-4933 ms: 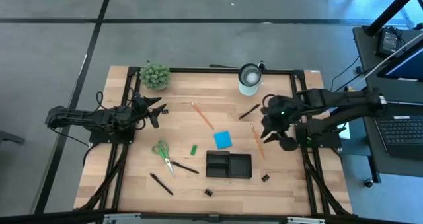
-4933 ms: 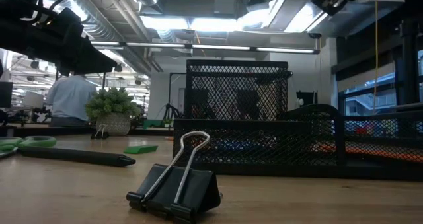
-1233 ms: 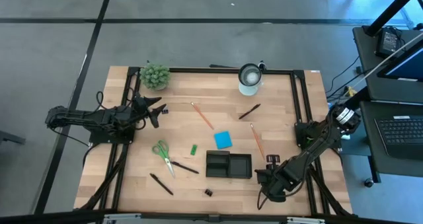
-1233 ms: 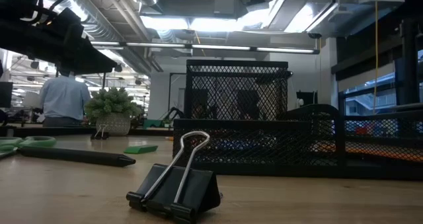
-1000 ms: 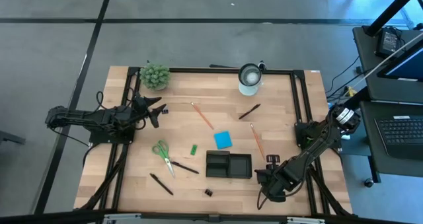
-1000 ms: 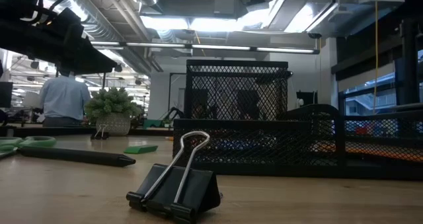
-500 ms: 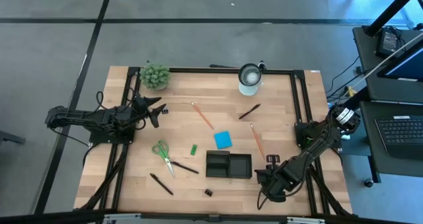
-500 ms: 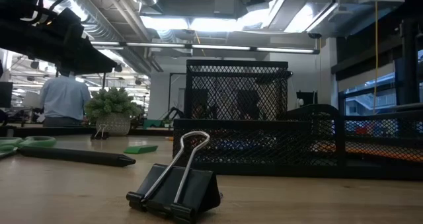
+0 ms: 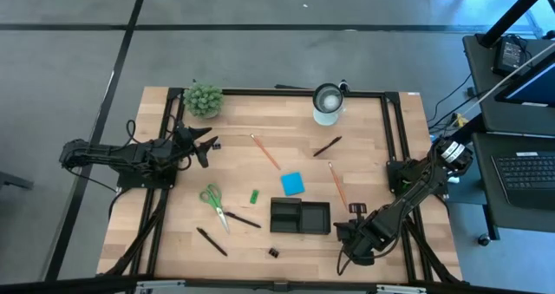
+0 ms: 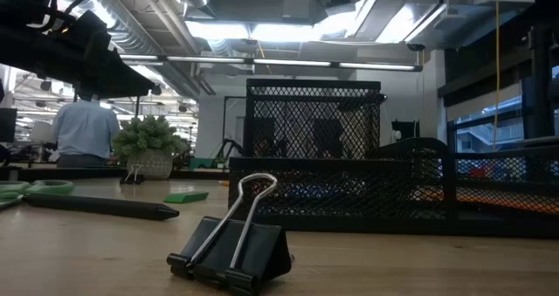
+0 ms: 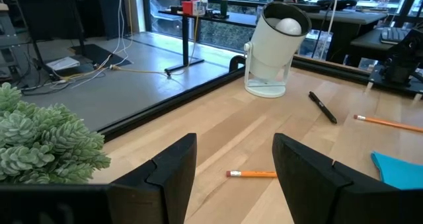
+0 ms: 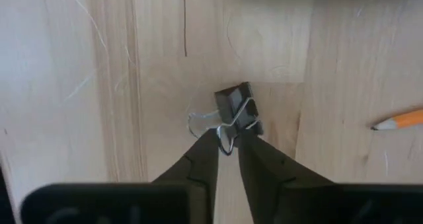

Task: Pick and place office supplies into organizer
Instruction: Put the bottom right binder clip into the bottom left slot of the desk organizer

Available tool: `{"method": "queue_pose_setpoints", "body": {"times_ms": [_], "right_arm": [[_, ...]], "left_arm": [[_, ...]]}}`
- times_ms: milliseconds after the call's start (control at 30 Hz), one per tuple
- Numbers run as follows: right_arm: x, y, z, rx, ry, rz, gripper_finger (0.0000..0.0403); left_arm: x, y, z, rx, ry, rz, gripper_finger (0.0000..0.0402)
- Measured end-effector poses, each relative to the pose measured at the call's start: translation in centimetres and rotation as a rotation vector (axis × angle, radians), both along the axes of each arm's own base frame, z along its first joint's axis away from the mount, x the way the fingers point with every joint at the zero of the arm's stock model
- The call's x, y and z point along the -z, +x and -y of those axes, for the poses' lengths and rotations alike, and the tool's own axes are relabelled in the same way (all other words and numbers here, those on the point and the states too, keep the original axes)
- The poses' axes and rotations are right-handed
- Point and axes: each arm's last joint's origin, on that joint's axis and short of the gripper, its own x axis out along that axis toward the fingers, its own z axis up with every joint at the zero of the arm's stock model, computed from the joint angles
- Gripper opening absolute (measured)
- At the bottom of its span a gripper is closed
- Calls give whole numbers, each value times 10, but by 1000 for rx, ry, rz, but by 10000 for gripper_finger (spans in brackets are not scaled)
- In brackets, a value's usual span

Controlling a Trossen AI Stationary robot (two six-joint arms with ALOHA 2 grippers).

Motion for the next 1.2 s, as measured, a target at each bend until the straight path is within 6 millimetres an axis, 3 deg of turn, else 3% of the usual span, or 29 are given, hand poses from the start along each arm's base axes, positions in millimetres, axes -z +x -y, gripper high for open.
{"method": "queue_pose_setpoints", "body": {"times_ms": [300, 700, 867, 1000, 1200], "right_arm": [[0, 0, -1, 10, 10, -1, 8], [-4, 0, 1, 59, 27, 6, 4], [-23, -5, 17, 141, -15, 20, 3], [-47, -9, 30, 215, -24, 126, 2], [-73, 3, 49, 248, 32, 306, 2]], "left_arm": [[0, 0, 0, 0, 0, -1, 194], [0, 0, 0, 0, 0, 0, 194], [0, 0, 0, 0, 0, 0, 194], [0, 0, 0, 0, 0, 0, 194], [0, 0, 0, -2, -1, 0, 194]]}}
